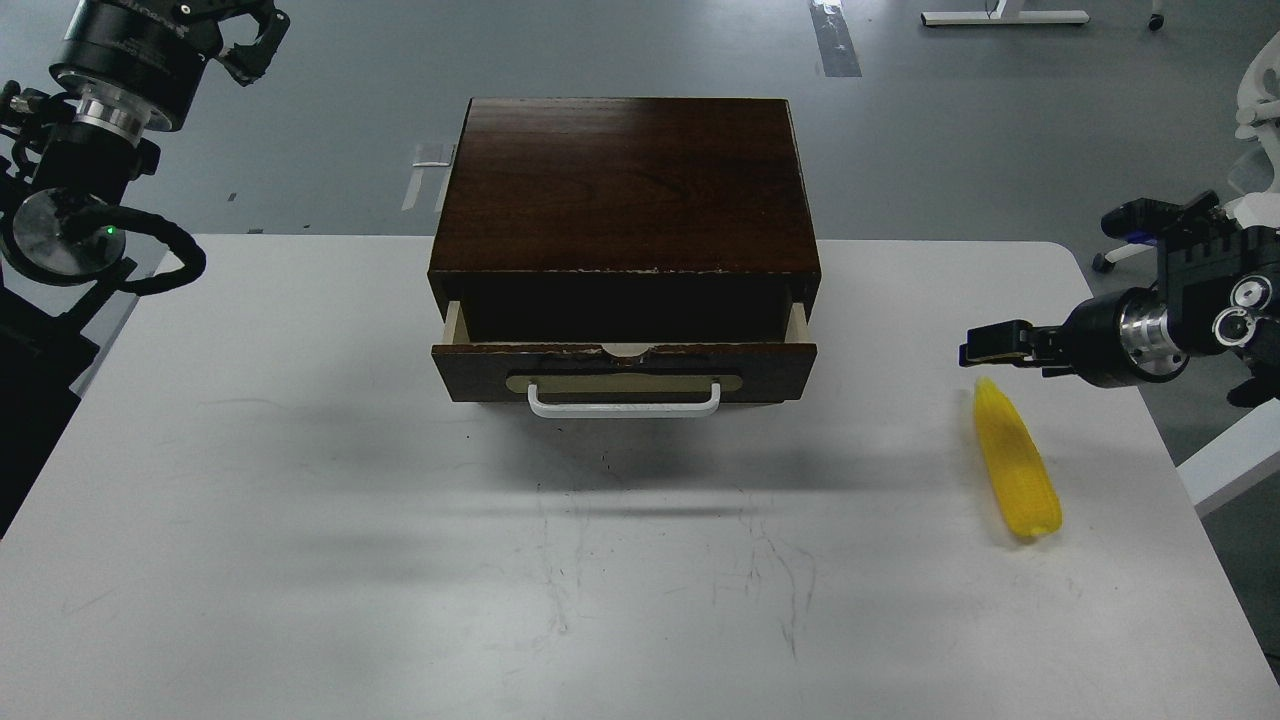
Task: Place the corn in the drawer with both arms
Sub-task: 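Reach the right gripper down to the yellow corn cob, then grasp the corn cob with the right gripper and lift it over the box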
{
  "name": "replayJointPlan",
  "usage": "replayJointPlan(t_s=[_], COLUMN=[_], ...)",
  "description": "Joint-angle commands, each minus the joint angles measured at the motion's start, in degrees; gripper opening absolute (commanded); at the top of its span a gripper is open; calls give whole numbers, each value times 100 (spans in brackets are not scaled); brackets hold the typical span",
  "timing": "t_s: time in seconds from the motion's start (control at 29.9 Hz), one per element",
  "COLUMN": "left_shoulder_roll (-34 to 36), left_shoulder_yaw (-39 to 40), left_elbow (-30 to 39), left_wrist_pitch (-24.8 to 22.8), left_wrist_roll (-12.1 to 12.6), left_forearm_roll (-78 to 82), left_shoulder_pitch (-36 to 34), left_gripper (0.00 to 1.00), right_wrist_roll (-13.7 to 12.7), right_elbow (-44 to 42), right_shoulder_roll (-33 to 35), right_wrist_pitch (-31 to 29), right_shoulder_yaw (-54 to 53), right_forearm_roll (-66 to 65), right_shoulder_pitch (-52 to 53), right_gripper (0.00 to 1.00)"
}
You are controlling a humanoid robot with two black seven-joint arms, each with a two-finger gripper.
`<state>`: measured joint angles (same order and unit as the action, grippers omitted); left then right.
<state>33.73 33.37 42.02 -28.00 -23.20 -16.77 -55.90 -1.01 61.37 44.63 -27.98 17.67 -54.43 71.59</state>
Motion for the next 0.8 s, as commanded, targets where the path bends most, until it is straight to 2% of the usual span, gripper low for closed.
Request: replayJointPlan(t_s=[0.0,0.2,0.3,0.33,0.47,0.53,0.6,0.67,0.74,0.77], left_shoulder_roll=[10,-7,-7,-7,-25,-34,-25,-25,-25,-25], left_shoulder_yaw=[3,-6,-6,-6,-15,-32,-32,-32,-32,-32], left_elbow=[-1,-1,-1,-1,-1,-10,-10,-10,-10,-10], left_wrist_pitch=[0,0,0,0,0,0,0,0,0,0], left_wrist_roll=[0,0,0,0,0,9,9,0,0,0], left_forearm_roll=[7,-2,7,7,15,15,15,24,24,33], left_shoulder_pitch=[9,71,97,97,97,97,97,97,97,97], left_gripper=[98,98,98,98,98,98,98,98,98,98], right_wrist_roll=[13,13,48,65,65,65,57,22,13,13], right_elbow=[-20,-160,-213,-204,-195,-187,-195,-195,-178,-169], right_shoulder_roll=[-25,-42,-25,-25,-69,-77,-77,-77,-77,-77], right_wrist_pitch=[-2,-2,-2,-2,-2,-2,-2,-2,-2,-2], right_shoulder_yaw=[0,17,-9,-52,-70,-88,-88,-97,-106,-114], right_forearm_roll=[-147,-463,-463,-454,-463,-454,-454,-446,-428,-428], right_shoulder_pitch=[-171,-435,-575,-637,-708,-708,-690,-681,-620,-594], right_gripper=[96,92,84,75,53,37,25,21,5,3])
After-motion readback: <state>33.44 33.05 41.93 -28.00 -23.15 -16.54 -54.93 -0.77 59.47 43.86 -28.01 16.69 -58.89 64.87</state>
